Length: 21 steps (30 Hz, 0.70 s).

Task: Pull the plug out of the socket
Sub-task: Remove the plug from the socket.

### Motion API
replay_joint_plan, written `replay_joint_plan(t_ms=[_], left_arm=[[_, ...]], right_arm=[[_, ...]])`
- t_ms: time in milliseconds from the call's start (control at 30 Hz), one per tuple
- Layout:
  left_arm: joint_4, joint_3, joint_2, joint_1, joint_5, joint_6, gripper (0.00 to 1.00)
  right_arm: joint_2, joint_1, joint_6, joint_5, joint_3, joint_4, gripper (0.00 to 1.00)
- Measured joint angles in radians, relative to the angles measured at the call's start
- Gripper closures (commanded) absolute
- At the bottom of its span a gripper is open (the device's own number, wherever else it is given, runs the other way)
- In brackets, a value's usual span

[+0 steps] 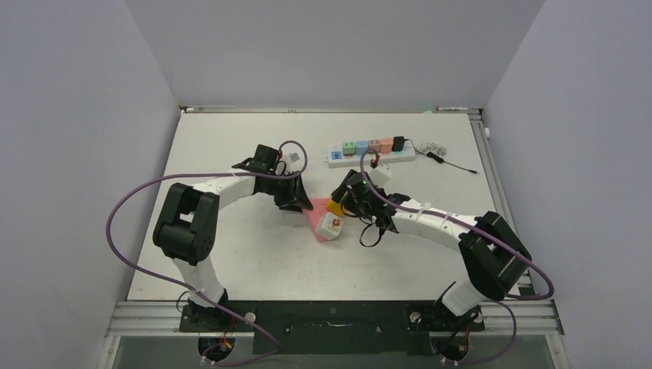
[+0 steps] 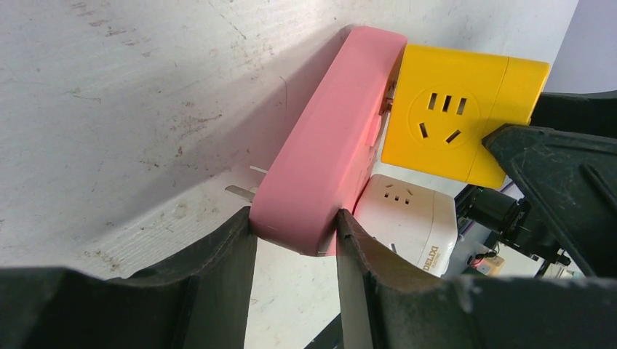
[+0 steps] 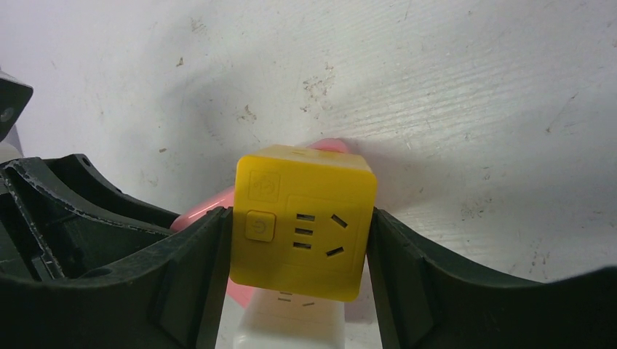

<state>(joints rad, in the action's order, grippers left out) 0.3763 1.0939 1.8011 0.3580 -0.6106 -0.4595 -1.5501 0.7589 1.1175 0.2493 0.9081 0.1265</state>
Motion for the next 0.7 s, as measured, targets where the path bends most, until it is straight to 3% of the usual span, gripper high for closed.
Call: replay_joint_plan(t_ms=[400, 700], left_arm=[[-0.01, 0.002, -0.002, -0.002, 0.012, 0.0, 1.0], [-0.014, 0.003, -0.004, 0.0, 0.019, 0.001, 1.0]], right_arm=[[0.015, -0.032, 0.02, -0.075, -0.055, -0.084, 0.95], [-0.01, 0.019, -0.007, 0.011, 0.029, 0.03, 0.95]])
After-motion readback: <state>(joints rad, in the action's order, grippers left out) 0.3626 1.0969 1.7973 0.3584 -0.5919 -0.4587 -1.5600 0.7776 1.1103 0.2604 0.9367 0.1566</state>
